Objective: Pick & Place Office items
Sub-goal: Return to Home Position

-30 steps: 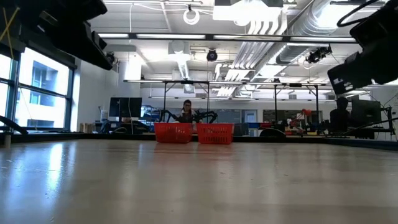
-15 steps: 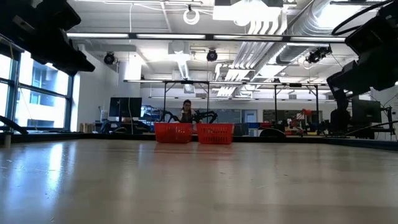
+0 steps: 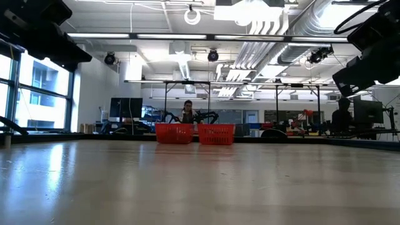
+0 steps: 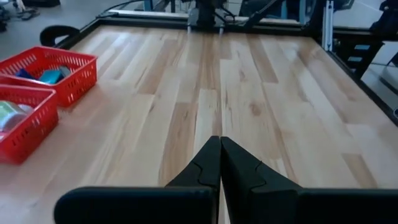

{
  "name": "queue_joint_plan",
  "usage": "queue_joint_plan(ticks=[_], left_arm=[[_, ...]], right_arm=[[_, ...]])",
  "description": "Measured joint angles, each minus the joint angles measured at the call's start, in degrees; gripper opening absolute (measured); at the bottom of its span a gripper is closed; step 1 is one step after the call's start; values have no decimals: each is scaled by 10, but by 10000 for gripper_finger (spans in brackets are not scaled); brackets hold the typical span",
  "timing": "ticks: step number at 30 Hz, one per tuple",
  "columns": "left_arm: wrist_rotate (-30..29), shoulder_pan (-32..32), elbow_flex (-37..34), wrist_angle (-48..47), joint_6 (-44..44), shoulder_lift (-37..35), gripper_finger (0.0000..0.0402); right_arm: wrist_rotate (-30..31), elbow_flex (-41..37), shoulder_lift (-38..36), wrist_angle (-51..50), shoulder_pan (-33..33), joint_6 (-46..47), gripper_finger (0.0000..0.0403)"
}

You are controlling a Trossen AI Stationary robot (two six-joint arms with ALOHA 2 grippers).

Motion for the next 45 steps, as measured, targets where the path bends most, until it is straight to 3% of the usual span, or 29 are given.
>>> queue_joint_plan(ticks=[12,22,27,38,45], left_arm=[[-1,0,0,-48,2,-51,0],[23,0,0,-67,28,-171,0],[-17,3,-11,-56,15,-165,0],[6,1,-119,112,4,-162,0],[13,1,-122,119,6,-142,1]], right_arm=[[0,1,-72,-3,-8,-14,2],[30,1,-74,-9,-8,-4,2],[30,0,-73,-7,-8,-3,2],[31,0,-73,-8,-8,-9,2],[109,0,-72,-6,-8,10,2]])
